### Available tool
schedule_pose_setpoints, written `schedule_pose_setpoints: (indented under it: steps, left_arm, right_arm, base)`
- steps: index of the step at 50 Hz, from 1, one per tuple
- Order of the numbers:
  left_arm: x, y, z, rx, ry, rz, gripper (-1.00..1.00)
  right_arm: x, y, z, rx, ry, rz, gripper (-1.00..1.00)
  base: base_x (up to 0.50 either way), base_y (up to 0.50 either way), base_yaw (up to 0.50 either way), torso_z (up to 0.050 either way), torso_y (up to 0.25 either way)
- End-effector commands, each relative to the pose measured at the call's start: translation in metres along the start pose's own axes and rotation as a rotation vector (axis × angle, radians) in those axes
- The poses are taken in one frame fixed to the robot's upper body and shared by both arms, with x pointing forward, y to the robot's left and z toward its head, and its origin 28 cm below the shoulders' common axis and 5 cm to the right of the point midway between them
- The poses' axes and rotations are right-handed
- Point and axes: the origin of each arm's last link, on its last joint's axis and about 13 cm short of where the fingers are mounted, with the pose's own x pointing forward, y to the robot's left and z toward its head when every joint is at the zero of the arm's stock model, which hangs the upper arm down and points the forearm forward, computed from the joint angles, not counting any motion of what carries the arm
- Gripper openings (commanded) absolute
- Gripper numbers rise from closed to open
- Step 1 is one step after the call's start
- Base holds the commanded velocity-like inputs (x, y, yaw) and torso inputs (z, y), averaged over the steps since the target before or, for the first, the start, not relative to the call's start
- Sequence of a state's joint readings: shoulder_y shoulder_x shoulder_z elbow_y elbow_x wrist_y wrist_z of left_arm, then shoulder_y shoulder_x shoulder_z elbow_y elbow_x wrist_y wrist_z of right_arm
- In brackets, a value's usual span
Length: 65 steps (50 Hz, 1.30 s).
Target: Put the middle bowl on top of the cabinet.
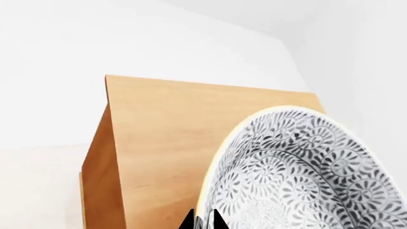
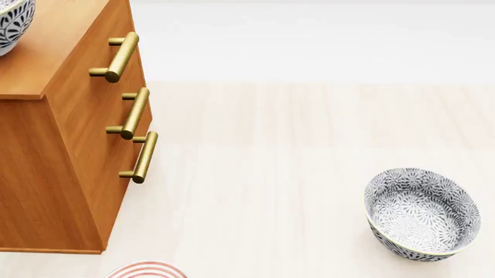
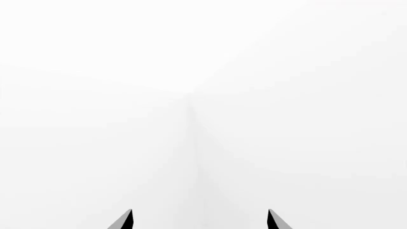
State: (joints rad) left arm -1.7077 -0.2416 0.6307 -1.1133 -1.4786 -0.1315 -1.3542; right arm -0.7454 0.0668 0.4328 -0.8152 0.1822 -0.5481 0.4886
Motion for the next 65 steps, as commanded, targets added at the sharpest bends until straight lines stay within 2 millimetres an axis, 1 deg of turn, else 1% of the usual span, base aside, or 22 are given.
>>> schedule_pose_setpoints:
  steps: [1, 10, 11, 12, 17, 26, 31, 34, 37, 41, 45, 48, 49, 56, 61, 62, 65]
  left_arm:
    - [0.010, 0.001, -0.003, -0.023, -0.008, 0.022, -1.00]
    - [0.009, 0.001, -0.008, 0.009, -0.013, 0.002, -1.00]
    - [0.008, 0.001, -0.009, 0.013, -0.018, -0.029, 1.00]
    - [0.007, 0.001, -0.009, 0.001, -0.001, -0.046, 1.00]
    - [0.004, 0.002, -0.007, 0.010, -0.026, -0.023, 1.00]
    - [-0.015, 0.012, 0.004, 0.015, -0.093, -0.046, 1.00]
    - [-0.026, 0.019, 0.008, 0.034, -0.157, -0.067, 1.00]
    - [-0.027, 0.020, 0.010, 0.043, -0.219, -0.061, 1.00]
    - [-0.021, 0.022, 0.005, 0.085, -0.264, -0.034, 1.00]
    - [-0.019, 0.027, 0.001, 0.107, -0.303, -0.042, 1.00]
    - [-0.017, 0.035, -0.004, 0.128, -0.322, -0.062, 1.00]
    - [-0.016, 0.046, -0.005, 0.131, -0.353, -0.088, 1.00]
    - [-0.016, 0.049, -0.005, 0.138, -0.419, -0.089, 1.00]
    - [-0.022, 0.067, -0.009, 0.148, -0.508, -0.180, 1.00]
    - [-0.032, 0.084, -0.010, 0.152, -0.575, -0.252, 1.00]
    - [-0.033, 0.085, -0.010, 0.151, -0.583, -0.250, 1.00]
    - [-0.039, 0.091, -0.012, 0.143, -0.606, -0.324, 1.00]
  right_arm:
    - [0.000, 0.000, -0.001, -0.001, -0.004, -0.001, 1.00]
    - [0.000, -0.001, 0.000, 0.000, -0.009, -0.005, 1.00]
    - [-0.001, -0.002, 0.001, 0.000, -0.009, -0.006, 1.00]
    - [-0.001, -0.002, 0.001, 0.001, -0.010, -0.006, 1.00]
    - [-0.001, -0.003, 0.001, 0.001, -0.011, -0.007, 1.00]
    - [-0.001, -0.003, 0.002, 0.001, -0.012, -0.009, 1.00]
    - [-0.001, -0.004, 0.001, 0.002, -0.012, -0.010, 1.00]
    - [-0.001, -0.004, 0.002, 0.002, -0.013, -0.009, 1.00]
    - [-0.001, -0.005, 0.002, 0.005, -0.016, -0.015, 1.00]
    - [-0.001, -0.005, 0.002, 0.004, -0.017, -0.016, 1.00]
    - [-0.001, -0.005, 0.002, 0.004, -0.018, -0.017, 1.00]
    - [-0.001, -0.004, 0.002, 0.002, -0.018, -0.016, 1.00]
    - [-0.001, -0.004, 0.002, 0.003, -0.018, -0.015, 1.00]
    - [-0.001, -0.004, 0.003, 0.001, -0.019, -0.014, 1.00]
    - [-0.001, -0.006, 0.003, 0.000, -0.021, -0.018, 1.00]
    - [-0.001, -0.006, 0.003, 0.000, -0.021, -0.018, 1.00]
    - [-0.001, -0.006, 0.003, -0.001, -0.020, -0.015, 1.00]
  base:
    - [0.00, 0.00, 0.00, 0.000, 0.000]
    - [0.00, 0.00, 0.00, 0.000, 0.000]
    - [0.00, 0.00, 0.00, 0.000, 0.000]
    - [0.00, 0.00, 0.00, 0.000, 0.000]
    - [0.00, 0.00, 0.00, 0.000, 0.000]
    - [0.00, 0.00, 0.00, 0.000, 0.000]
    - [0.00, 0.00, 0.00, 0.000, 0.000]
    - [0.00, 0.00, 0.00, 0.000, 0.000]
    - [0.00, 0.00, 0.00, 0.000, 0.000]
    - [0.00, 0.00, 0.00, 0.000, 0.000]
    - [0.00, 0.00, 0.00, 0.000, 0.000]
    - [0.00, 0.00, 0.00, 0.000, 0.000]
    - [0.00, 0.00, 0.00, 0.000, 0.000]
    - [0.00, 0.00, 0.00, 0.000, 0.000]
    - [0.00, 0.00, 0.00, 0.000, 0.000]
    - [0.00, 0.00, 0.00, 0.000, 0.000]
    - [0.00, 0.00, 0.00, 0.000, 0.000]
